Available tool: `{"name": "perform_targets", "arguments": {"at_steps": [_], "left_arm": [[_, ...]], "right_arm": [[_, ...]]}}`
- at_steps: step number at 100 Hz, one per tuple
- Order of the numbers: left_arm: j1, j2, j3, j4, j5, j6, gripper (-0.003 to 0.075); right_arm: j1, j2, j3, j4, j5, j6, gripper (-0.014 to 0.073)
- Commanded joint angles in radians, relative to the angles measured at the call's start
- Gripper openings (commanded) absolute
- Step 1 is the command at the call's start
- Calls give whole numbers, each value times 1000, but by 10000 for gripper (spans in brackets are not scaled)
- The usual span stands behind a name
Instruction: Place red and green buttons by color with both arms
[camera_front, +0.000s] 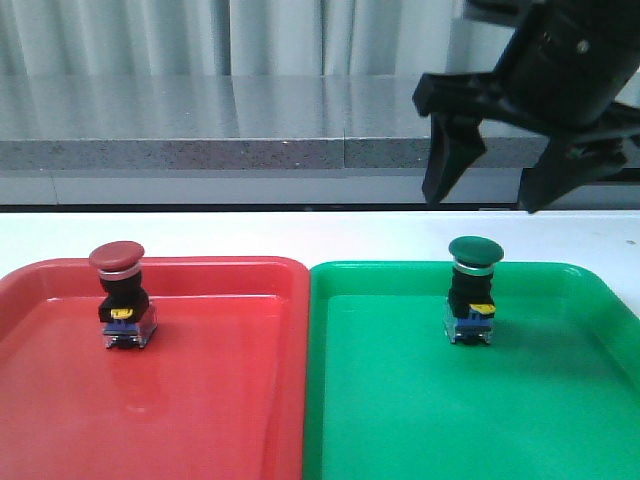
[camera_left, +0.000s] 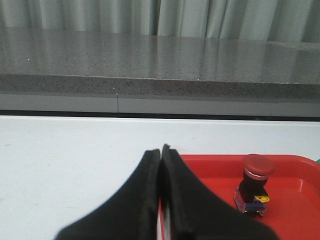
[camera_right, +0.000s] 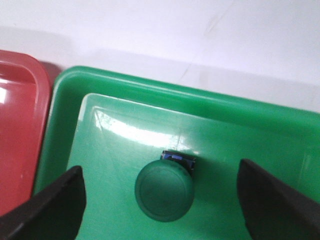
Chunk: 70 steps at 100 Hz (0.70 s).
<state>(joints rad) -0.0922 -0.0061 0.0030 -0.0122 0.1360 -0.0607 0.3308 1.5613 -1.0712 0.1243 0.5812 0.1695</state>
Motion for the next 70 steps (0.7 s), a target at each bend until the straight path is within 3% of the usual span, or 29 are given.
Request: {"name": "perform_targets", "arguments": {"at_steps": [1,36,70], "left_arm": [[3,-29,40,0,-81,-6,-19],[3,-29,40,0,-81,-6,-19],[3,-29,40,0,-81,-6,-19]], "right_arm": [[0,-110,-25,-28,-39,-2,616],[0,-410,-1,-179,3,-1,612],[-4,-731,240,-252,-62,0,612]]}}
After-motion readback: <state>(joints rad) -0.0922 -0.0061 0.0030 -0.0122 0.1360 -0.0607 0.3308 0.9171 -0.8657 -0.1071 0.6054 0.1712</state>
